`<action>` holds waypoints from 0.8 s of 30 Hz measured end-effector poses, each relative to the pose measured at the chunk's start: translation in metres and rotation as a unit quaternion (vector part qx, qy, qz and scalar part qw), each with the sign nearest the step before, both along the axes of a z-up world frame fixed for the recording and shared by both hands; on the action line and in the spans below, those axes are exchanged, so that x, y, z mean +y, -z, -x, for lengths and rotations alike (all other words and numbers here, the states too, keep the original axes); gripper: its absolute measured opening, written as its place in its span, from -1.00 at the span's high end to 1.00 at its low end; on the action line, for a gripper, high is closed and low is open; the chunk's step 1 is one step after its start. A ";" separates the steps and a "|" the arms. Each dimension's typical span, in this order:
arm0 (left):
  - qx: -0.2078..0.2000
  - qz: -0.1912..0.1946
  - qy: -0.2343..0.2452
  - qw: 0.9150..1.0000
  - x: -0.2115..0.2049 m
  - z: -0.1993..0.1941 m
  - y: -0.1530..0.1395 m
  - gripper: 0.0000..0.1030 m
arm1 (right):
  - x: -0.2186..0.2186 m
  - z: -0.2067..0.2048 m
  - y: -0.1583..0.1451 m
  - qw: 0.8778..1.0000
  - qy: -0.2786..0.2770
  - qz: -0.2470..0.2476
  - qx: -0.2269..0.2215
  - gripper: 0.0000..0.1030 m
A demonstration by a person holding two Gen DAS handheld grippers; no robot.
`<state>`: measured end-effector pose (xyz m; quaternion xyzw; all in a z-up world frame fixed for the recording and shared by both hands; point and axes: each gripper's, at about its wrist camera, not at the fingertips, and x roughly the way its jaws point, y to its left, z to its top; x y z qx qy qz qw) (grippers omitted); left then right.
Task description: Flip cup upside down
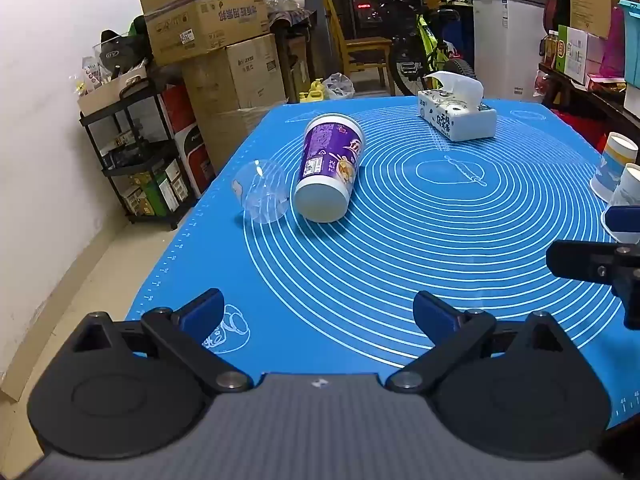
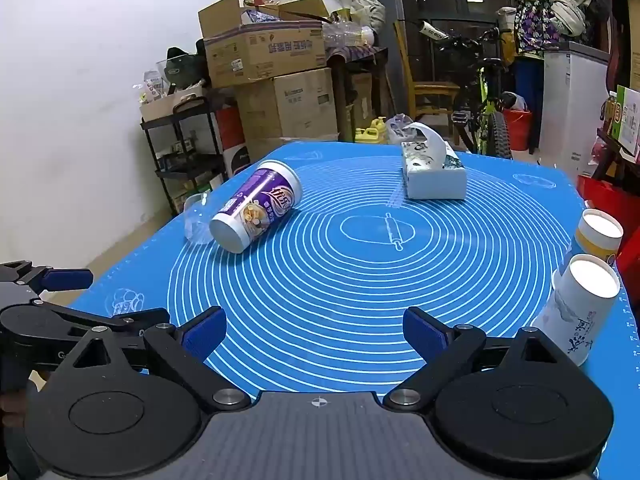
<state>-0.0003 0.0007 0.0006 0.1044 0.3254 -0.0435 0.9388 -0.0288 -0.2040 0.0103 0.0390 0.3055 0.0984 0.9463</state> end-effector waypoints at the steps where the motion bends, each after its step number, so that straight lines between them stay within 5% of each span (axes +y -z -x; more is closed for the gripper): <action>1: 0.003 0.001 0.001 1.000 0.000 0.000 0.000 -0.94 | 0.000 0.000 -0.001 1.000 0.001 0.000 -0.002 -0.85; 24: -0.002 -0.002 0.011 1.000 -0.007 0.002 -0.001 -0.94 | -0.004 0.004 -0.003 1.000 0.006 0.001 -0.009 -0.85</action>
